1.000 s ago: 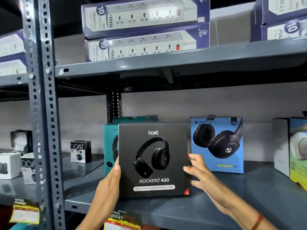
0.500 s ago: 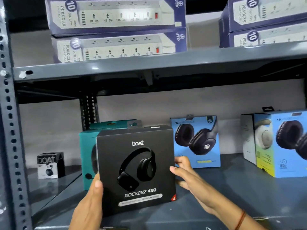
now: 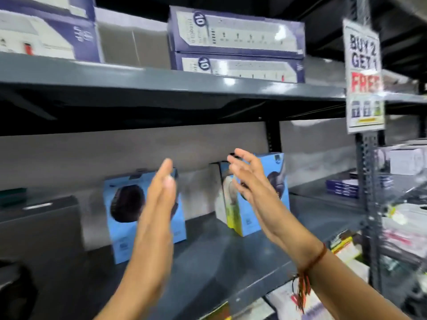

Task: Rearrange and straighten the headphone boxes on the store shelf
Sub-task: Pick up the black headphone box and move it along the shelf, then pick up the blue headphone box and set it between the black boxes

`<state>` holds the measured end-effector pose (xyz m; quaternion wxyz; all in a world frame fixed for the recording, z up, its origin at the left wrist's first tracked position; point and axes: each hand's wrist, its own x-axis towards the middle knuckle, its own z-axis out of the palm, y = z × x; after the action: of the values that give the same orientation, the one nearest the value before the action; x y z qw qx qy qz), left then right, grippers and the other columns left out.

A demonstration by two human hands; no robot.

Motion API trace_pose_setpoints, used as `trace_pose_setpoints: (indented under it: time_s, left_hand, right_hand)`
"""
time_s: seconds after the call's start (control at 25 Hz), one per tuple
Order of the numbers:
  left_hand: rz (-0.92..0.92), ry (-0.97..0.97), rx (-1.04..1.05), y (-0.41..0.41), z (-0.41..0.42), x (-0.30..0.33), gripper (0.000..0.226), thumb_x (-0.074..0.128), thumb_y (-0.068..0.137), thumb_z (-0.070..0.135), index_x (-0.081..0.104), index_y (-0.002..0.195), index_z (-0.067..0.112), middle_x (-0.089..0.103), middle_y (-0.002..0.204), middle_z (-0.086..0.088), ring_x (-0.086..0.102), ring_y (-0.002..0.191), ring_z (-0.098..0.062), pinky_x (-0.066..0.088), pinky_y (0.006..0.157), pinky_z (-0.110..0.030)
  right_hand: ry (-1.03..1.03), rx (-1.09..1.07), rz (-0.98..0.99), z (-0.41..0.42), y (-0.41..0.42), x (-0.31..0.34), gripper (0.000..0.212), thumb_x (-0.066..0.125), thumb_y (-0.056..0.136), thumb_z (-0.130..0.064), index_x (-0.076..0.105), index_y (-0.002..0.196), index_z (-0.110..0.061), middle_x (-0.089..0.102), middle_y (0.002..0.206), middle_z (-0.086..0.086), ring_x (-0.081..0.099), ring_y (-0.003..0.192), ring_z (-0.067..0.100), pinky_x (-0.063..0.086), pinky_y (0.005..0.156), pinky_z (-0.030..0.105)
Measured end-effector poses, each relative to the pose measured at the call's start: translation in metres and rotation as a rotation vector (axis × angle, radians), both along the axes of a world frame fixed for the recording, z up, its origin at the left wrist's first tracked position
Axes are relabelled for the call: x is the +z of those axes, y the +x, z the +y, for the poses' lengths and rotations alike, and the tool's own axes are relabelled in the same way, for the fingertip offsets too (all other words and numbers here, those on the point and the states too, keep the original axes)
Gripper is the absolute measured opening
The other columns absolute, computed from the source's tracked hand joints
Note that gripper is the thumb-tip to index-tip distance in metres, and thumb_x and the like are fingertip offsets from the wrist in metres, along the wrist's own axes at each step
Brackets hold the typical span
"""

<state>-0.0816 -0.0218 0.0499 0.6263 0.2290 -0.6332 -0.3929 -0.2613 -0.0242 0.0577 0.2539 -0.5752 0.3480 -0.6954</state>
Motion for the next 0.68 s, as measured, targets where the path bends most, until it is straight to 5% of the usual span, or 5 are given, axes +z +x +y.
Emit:
trace_pose_setpoints:
  time_s: [0.12, 0.24, 0.4, 0.56, 0.68]
  left_hand:
    - [-0.183, 0.095, -0.144, -0.07, -0.026, -0.003, 0.069, 0.041, 0.088, 0.064, 0.037, 0.154, 0.044, 0.032, 0.152, 0.036, 0.034, 0.129, 0.021, 0.018, 0.122, -0.023]
    - [-0.25, 0.16, -0.149, -0.125, -0.064, -0.017, 0.058, 0.034, 0.105, 0.052, 0.026, 0.16, 0.039, 0.028, 0.145, 0.032, 0.028, 0.141, 0.006, 0.019, 0.113, -0.023]
    - [-0.291, 0.354, -0.07, -0.175, -0.102, -0.038, 0.065, 0.033, 0.104, 0.057, 0.009, 0.163, 0.043, 0.014, 0.17, 0.022, 0.014, 0.159, -0.009, 0.016, 0.126, -0.037]
    - [-0.314, 0.45, -0.052, -0.198, -0.115, -0.051, 0.071, 0.024, 0.097, 0.072, 0.012, 0.162, 0.048, 0.018, 0.165, 0.029, 0.018, 0.158, -0.007, 0.02, 0.121, -0.036]
    - [-0.374, 0.458, -0.018, -0.198, -0.128, -0.063, 0.119, 0.024, 0.052, 0.108, 0.027, 0.158, 0.053, 0.029, 0.169, 0.021, 0.027, 0.156, -0.008, 0.018, 0.127, -0.042]
  right_hand:
    - [0.042, -0.089, -0.006, -0.018, -0.074, -0.005, 0.054, 0.058, 0.081, -0.048, 0.048, 0.133, -0.041, 0.048, 0.143, -0.017, 0.045, 0.126, -0.012, 0.028, 0.115, 0.029]
    - [0.164, -0.147, 0.031, -0.045, -0.149, -0.027, 0.059, 0.06, 0.087, -0.047, 0.036, 0.142, -0.042, 0.036, 0.15, -0.017, 0.038, 0.135, 0.001, 0.026, 0.114, 0.029]
    - [0.413, -0.172, 0.12, -0.081, -0.217, -0.057, 0.085, 0.058, 0.083, -0.061, 0.013, 0.153, -0.038, 0.011, 0.161, -0.018, 0.02, 0.145, 0.005, 0.02, 0.119, 0.036]
    - [0.461, 0.016, 0.135, -0.1, -0.244, -0.066, 0.063, 0.047, 0.073, -0.079, 0.046, 0.13, -0.05, 0.05, 0.138, -0.027, 0.045, 0.128, -0.008, 0.027, 0.113, 0.032]
    - [0.445, 0.034, 0.102, -0.096, -0.246, -0.064, 0.06, 0.045, 0.076, -0.078, 0.047, 0.13, -0.05, 0.052, 0.139, -0.024, 0.048, 0.125, -0.005, 0.031, 0.107, 0.027]
